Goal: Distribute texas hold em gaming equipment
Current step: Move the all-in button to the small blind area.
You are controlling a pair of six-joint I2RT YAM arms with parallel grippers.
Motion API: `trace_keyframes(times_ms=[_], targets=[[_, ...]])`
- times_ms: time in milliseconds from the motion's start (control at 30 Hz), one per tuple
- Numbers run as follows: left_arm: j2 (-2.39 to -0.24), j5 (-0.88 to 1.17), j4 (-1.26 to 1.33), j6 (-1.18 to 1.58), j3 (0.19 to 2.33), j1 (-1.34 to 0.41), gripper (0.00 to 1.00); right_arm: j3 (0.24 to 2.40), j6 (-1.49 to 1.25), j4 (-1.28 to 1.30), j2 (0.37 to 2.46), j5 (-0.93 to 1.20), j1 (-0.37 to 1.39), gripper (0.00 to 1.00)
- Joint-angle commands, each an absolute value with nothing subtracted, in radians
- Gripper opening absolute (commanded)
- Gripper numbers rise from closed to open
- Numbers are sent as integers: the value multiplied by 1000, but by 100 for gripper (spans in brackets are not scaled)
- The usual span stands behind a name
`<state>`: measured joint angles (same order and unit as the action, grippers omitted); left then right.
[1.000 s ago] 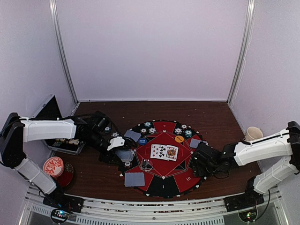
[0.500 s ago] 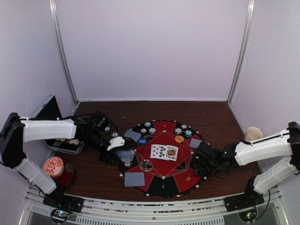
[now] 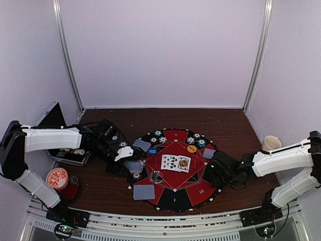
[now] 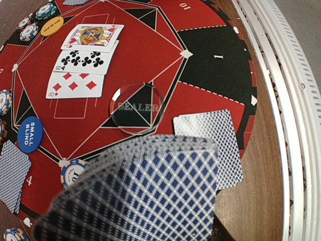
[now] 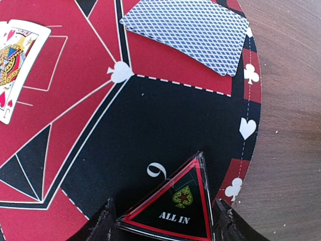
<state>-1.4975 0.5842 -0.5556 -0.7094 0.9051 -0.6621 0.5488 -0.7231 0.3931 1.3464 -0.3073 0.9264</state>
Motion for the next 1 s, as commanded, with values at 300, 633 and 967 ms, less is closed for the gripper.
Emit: trace_keyframes(times_ms=[300, 633, 967], targets=[[-1479, 609, -555, -719, 911, -667, 39, 628, -695, 438, 1322, -321, 933, 49], [-1479, 608, -555, -719, 911, -666, 39, 830, -561, 412, 1443, -334, 933, 49], [-1477, 610, -555, -722, 909, -667, 39, 1255, -235, 420, 1809, -298, 933, 49]])
